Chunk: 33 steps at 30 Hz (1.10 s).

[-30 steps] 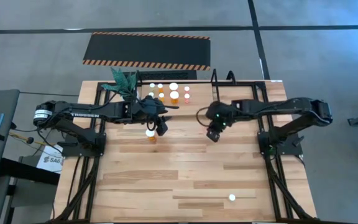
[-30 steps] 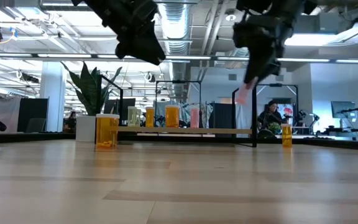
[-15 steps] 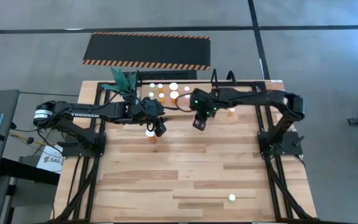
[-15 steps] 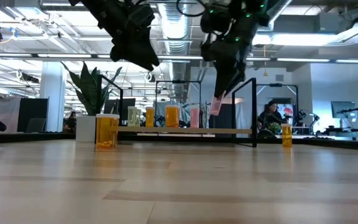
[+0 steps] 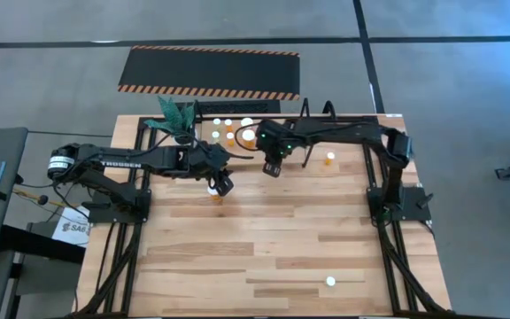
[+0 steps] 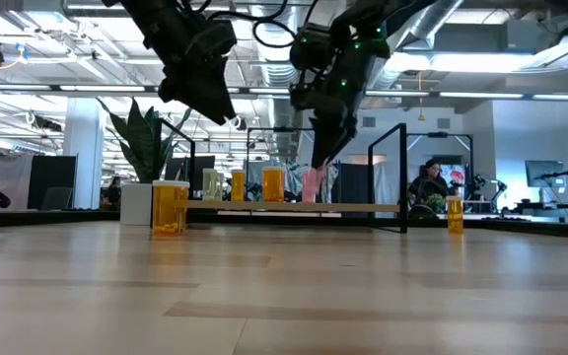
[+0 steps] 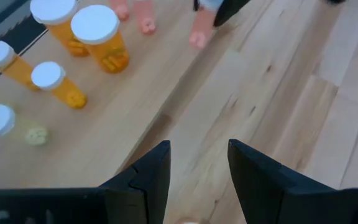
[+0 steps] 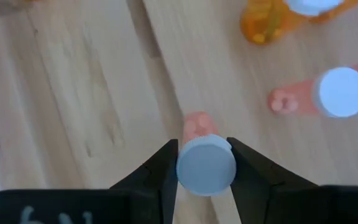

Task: Pick and place medicine bottles onto shelf by color
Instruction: Put the pink pill bottle on the shelf aligned with the other pink pill bottle

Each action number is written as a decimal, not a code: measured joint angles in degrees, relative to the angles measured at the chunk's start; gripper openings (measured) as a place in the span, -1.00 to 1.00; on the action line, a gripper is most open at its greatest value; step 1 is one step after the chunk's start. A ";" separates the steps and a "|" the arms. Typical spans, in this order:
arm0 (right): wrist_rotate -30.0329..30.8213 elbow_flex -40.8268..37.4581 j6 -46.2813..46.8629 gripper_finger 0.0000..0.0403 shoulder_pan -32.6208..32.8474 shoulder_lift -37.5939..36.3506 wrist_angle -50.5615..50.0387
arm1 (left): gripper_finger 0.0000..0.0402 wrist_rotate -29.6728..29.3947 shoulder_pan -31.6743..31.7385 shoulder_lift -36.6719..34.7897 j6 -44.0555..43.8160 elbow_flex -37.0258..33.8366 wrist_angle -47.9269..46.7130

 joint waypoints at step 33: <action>0.38 -0.74 -26.93 -0.30 -2.47 0.82 3.90 | -0.27 -0.54 -1.89 -0.02 -1.36 0.00 0.00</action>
